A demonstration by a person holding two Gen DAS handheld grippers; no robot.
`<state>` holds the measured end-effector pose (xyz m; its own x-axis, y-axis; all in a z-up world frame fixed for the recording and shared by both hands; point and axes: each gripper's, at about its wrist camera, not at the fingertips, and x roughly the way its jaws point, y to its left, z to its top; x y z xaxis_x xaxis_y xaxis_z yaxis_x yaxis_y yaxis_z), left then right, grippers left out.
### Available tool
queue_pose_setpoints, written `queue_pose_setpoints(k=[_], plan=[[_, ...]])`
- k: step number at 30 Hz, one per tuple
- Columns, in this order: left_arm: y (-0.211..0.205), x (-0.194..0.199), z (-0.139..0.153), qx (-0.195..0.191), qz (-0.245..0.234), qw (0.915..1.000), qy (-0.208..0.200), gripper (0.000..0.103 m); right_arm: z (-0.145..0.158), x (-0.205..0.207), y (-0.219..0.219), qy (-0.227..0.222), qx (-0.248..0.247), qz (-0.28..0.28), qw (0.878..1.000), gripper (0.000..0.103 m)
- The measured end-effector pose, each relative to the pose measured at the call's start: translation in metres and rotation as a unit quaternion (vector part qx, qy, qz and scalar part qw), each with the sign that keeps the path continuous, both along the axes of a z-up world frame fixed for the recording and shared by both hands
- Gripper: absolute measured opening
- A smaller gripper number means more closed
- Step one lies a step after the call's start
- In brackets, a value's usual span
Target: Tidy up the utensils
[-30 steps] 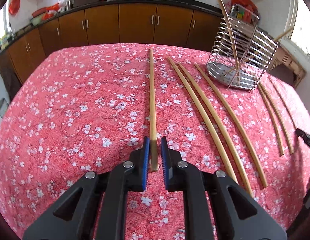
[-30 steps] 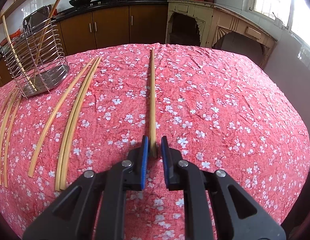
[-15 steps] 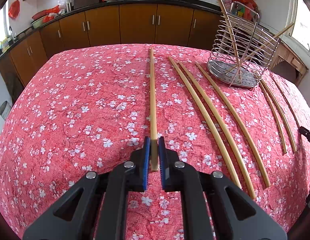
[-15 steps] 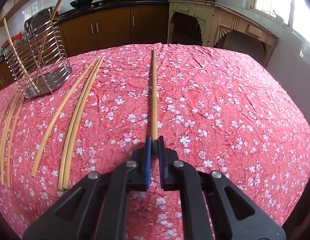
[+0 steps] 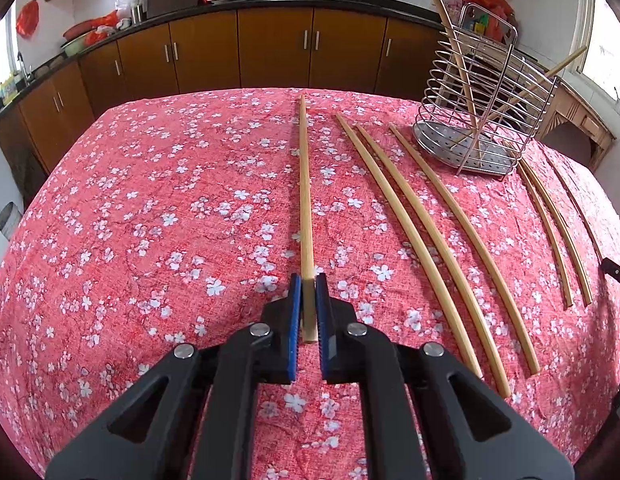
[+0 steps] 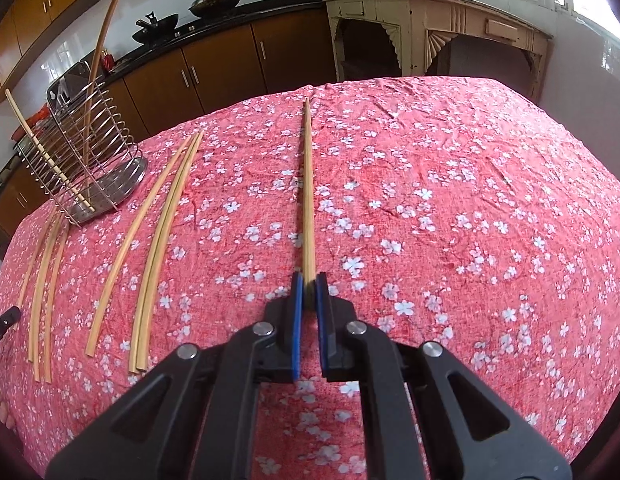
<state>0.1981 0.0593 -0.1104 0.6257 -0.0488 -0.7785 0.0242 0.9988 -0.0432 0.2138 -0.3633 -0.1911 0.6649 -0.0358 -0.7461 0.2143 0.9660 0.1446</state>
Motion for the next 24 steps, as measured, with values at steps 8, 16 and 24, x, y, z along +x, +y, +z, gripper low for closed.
queue_pose_setpoints(k=[8, 16, 24], plan=[[-0.012, 0.001, 0.0, 0.03, 0.0, 0.9995, 0.001, 0.008, -0.001, -0.001, 0.014, 0.012, -0.044, 0.007, 0.999, 0.009], [-0.017, 0.0, 0.0, 0.039, 0.0, 0.9992, 0.001, 0.008, 0.0, -0.004, 0.017, 0.011, -0.042, 0.009, 0.999, 0.008], [-0.004, -0.011, 0.01, 0.01, -0.007, 0.9995, -0.028, 0.007, 0.029, -0.022, 0.022, -0.049, -0.045, 0.016, 0.998, 0.008]])
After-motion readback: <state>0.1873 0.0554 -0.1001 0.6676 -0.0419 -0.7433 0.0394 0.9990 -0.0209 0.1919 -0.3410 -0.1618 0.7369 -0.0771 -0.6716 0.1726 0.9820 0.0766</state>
